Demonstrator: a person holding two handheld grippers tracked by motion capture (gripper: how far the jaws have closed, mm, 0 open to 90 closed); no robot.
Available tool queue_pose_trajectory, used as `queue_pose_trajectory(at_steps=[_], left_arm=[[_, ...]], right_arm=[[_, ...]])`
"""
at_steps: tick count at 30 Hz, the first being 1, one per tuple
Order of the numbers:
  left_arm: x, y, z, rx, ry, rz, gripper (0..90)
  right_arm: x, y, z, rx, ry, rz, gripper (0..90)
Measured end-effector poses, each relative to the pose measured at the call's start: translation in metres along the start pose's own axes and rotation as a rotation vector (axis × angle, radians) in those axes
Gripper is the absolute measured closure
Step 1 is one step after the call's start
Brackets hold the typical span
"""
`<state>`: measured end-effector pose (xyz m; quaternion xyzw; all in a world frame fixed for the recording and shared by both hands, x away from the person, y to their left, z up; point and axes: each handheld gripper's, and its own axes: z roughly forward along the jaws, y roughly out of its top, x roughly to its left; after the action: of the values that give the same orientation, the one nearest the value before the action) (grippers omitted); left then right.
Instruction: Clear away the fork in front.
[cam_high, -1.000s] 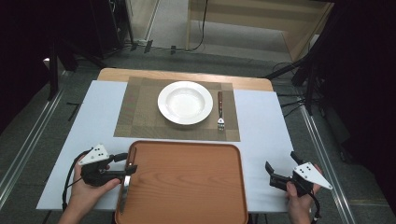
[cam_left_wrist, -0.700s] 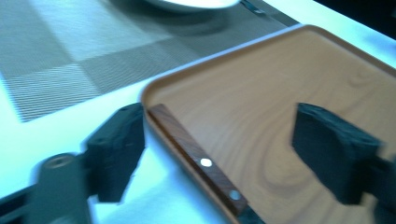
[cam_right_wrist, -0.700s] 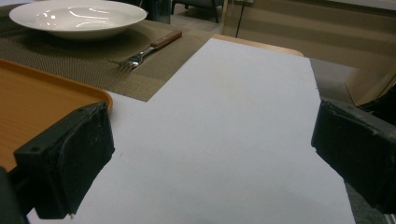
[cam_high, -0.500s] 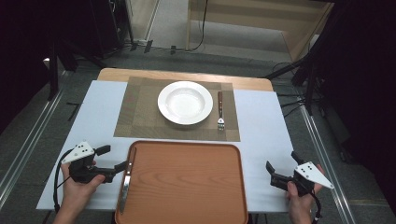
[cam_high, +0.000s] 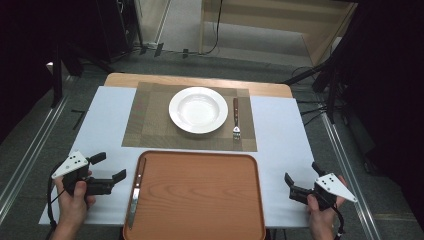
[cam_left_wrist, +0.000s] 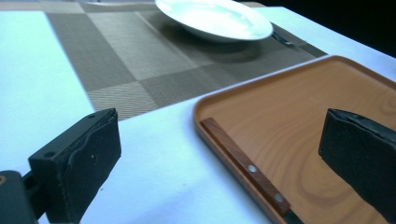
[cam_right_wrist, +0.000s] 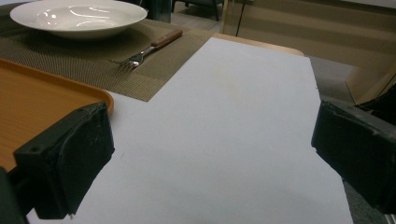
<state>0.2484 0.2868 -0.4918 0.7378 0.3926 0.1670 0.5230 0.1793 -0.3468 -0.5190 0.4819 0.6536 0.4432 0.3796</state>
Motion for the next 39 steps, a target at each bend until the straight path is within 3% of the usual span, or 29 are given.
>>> queue_pose_trajectory(at_steps=[11,16,24,32,39], left_arm=[[0.018,-0.007,-0.003,-0.007,0.093,0.037,0.0],[0.025,-0.010,-0.005,-0.030,0.091,0.025,0.0],[0.024,-0.013,-0.010,-0.092,0.108,0.036,0.0],[0.022,-0.015,-0.007,-0.071,0.127,0.049,0.0],[0.020,-0.016,-0.007,-0.086,0.126,0.057,0.0]], right_arm=[[0.012,0.018,0.007,0.001,0.017,-0.014,0.0],[0.017,0.030,0.017,0.010,0.024,-0.021,0.0],[0.022,0.049,0.044,0.020,0.040,-0.010,0.0],[0.026,0.063,0.068,0.034,0.066,-0.015,0.0],[0.029,0.080,0.091,0.045,0.072,-0.007,0.0]])
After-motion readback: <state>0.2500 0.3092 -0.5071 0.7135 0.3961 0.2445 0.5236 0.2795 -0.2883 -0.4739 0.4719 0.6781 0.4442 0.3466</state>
